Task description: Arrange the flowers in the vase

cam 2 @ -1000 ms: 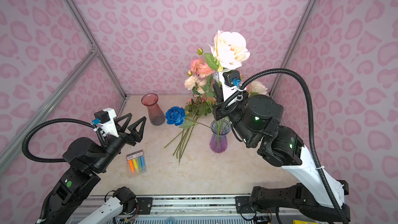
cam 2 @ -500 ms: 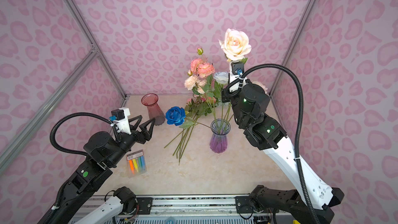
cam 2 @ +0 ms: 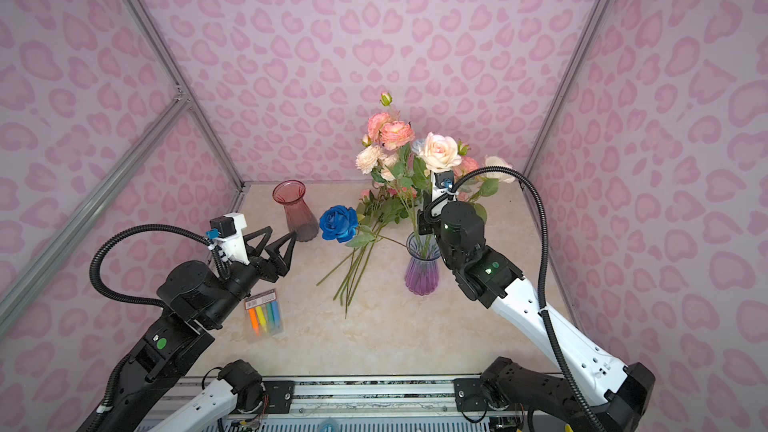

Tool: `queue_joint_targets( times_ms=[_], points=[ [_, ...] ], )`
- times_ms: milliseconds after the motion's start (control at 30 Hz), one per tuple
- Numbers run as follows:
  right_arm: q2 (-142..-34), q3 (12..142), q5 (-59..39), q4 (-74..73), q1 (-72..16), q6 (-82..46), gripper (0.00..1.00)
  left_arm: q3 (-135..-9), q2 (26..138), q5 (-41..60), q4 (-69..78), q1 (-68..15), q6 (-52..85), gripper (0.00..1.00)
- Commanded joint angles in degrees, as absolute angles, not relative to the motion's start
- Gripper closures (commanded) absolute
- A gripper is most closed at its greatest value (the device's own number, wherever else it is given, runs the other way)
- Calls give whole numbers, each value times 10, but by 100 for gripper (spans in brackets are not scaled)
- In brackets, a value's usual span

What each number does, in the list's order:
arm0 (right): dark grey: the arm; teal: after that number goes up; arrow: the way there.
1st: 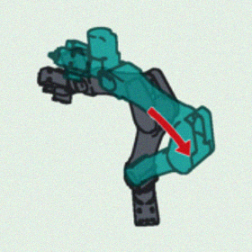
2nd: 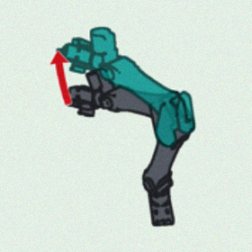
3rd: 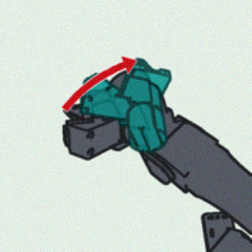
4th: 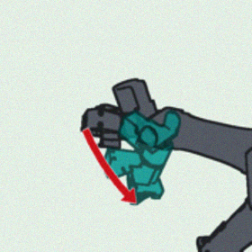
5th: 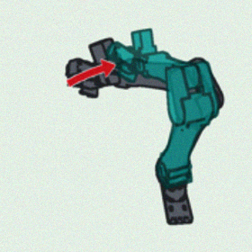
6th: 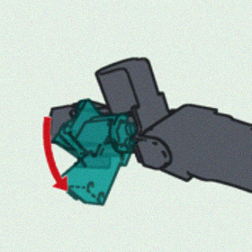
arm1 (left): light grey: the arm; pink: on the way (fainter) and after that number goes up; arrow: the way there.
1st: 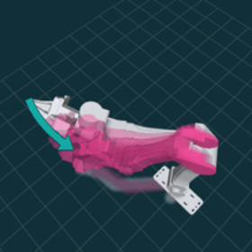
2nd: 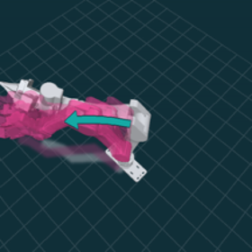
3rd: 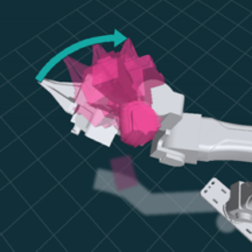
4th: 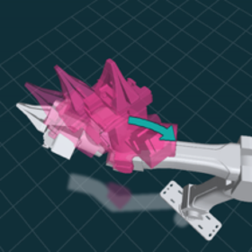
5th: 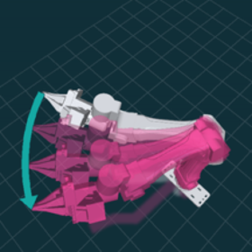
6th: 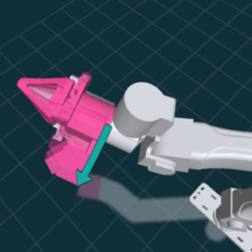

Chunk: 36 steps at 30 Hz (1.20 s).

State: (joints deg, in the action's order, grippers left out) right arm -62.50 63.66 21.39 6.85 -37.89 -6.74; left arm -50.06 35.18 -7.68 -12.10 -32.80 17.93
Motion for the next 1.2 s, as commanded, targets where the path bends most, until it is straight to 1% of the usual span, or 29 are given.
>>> queue_joint_targets(
  times_ms=[0, 133, 200, 367, 500, 633, 733, 800, 933, 1000, 1100, 1167],
  points=[
    [-623, 630, 222, 81, -381, -127, 58, -499, 356, -71, -105, -328, 185, 23],
    [-634, 666, 236, 140, -380, -123, 44, -497, 365, -63, -98, -328, 195, 23],
    [-627, 665, 240, 157, -381, -132, 41, -494, 370, -62, -96, -328, 201, 23],
    [-567, 639, 237, 179, -383, -142, 40, -482, 380, -72, -88, -328, 218, 23],
    [-521, 648, 225, 199, -402, -153, 40, -479, 396, -73, -85, -328, 227, 23],
    [-474, 631, 268, 249, -442, -182, 40, -476, 402, -73, -82, -328, 231, 24],
    [-428, 571, 287, 290, -451, -250, 41, -470, 398, -86, -85, -328, 236, 24],
    [-385, 504, 293, 298, -454, -293, 42, -462, 392, -93, -85, -328, 242, 24],
    [-313, 395, 270, 302, -455, -375, 47, -443, 378, -114, -92, -328, 259, 24],
    [-302, 335, 225, 259, -455, -416, 48, -433, 375, -133, -96, -328, 276, 25],
    [-330, 234, 144, 137, -461, -506, 50, -420, 381, -153, -106, -328, 304, 25],
    [-349, 173, 130, 36, -470, -560, 54, -415, 387, -150, -110, -328, 312, 25]
  ],
)
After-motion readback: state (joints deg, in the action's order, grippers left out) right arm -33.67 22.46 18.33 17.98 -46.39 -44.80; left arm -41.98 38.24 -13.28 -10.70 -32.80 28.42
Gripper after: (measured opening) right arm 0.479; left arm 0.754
